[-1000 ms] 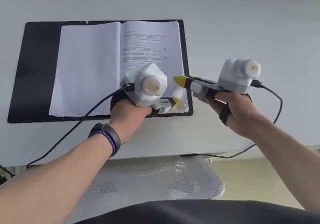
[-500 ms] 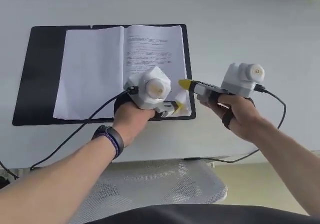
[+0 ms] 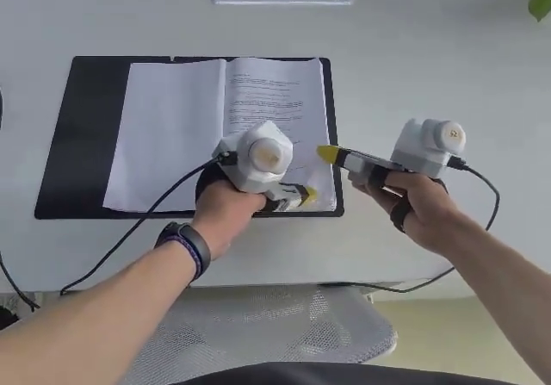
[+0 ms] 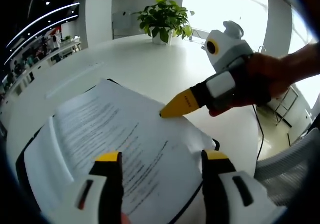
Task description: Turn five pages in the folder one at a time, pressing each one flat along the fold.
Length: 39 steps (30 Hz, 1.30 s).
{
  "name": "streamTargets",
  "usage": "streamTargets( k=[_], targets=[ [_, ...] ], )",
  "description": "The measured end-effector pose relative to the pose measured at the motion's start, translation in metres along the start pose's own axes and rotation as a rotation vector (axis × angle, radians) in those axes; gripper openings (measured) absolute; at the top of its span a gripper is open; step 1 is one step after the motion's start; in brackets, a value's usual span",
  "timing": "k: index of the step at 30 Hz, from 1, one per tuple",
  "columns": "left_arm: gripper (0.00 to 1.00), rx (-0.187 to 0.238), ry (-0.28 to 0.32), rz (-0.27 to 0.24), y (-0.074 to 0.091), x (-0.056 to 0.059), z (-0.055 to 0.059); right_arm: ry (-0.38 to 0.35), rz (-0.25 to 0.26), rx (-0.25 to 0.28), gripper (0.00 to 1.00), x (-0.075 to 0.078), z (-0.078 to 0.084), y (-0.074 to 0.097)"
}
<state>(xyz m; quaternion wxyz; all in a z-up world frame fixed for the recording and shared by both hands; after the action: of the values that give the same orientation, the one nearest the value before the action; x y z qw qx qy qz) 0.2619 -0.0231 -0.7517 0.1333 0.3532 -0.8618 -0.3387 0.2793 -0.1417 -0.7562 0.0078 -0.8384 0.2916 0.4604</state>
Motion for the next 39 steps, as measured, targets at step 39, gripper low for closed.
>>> streamTargets(
  k=[39],
  targets=[
    [0.71, 0.128, 0.14, -0.201, 0.139, -0.103, 0.037, 0.079, -0.185, 0.102, 0.0, -0.108, -0.039, -0.035]
  ],
)
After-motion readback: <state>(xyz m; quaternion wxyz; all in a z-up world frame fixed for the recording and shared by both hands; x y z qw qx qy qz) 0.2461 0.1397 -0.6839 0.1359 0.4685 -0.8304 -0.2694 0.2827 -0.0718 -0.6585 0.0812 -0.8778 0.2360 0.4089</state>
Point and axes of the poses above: the centre of the closed fingertips' face, and the gripper's own axes: y roughly backward along the fingers, x roughly to its right, z roughly out of its underside, the point moved 6 cm from there along y, roughly backward along the fingers, and after that the axes turned 9 degrees about -z, right-handed, at the moved point
